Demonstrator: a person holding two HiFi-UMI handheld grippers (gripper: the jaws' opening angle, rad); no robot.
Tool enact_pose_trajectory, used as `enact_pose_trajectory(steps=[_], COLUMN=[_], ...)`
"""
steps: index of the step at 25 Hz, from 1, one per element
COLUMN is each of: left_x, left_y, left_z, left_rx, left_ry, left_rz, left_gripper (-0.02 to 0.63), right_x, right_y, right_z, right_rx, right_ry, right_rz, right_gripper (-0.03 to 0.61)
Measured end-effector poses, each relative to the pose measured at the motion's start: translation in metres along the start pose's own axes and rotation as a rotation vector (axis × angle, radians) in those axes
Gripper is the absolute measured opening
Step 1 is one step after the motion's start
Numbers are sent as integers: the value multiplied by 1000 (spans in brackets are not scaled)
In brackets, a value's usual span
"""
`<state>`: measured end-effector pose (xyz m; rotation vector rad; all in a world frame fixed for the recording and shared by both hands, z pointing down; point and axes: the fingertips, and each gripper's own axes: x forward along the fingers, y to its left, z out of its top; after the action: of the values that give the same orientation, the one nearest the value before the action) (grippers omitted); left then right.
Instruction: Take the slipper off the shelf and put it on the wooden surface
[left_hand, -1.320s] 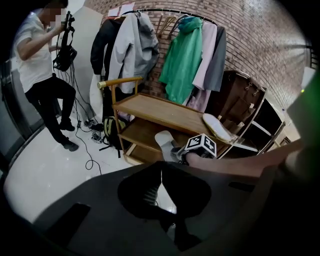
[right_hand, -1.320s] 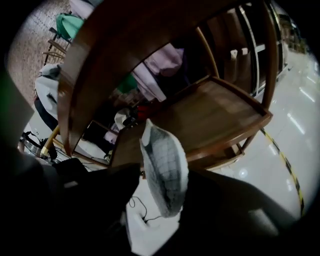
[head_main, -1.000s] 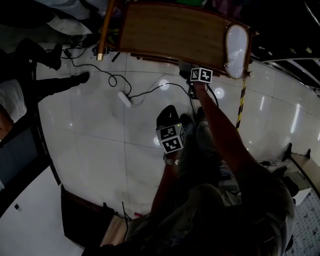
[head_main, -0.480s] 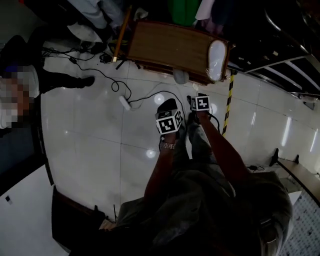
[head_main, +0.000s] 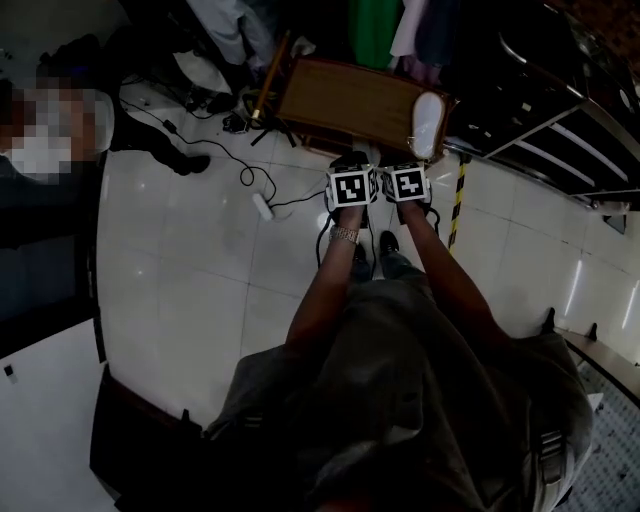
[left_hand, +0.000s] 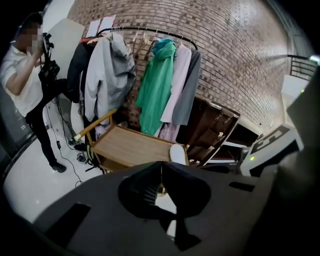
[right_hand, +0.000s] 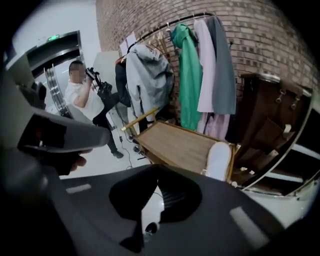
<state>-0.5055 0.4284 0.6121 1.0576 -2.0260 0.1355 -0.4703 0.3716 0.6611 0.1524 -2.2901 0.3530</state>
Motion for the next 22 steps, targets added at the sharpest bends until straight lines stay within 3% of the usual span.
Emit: enact_pose_trajectory(steps=[6,12,15,22], left_x=[-9,-17,-14,-9], left_y=[-16,-16,-22,-22], left_z=[26,50,50,45], left_rx=[55,94,63,74], left_ry=[-47,-113,-105,-87], left_rz=[19,41,16,14], left_gripper=[8,8,7,8], right_x=[-25,-41,-47,-49], right_y=[0,9,10,10], right_z=[11,46,58,68], right_rx=[43,41,30,52], right_ry=[52,-25,-52,-83], right_rz=[51,12,21,40], right_gripper=[0,0,0,0])
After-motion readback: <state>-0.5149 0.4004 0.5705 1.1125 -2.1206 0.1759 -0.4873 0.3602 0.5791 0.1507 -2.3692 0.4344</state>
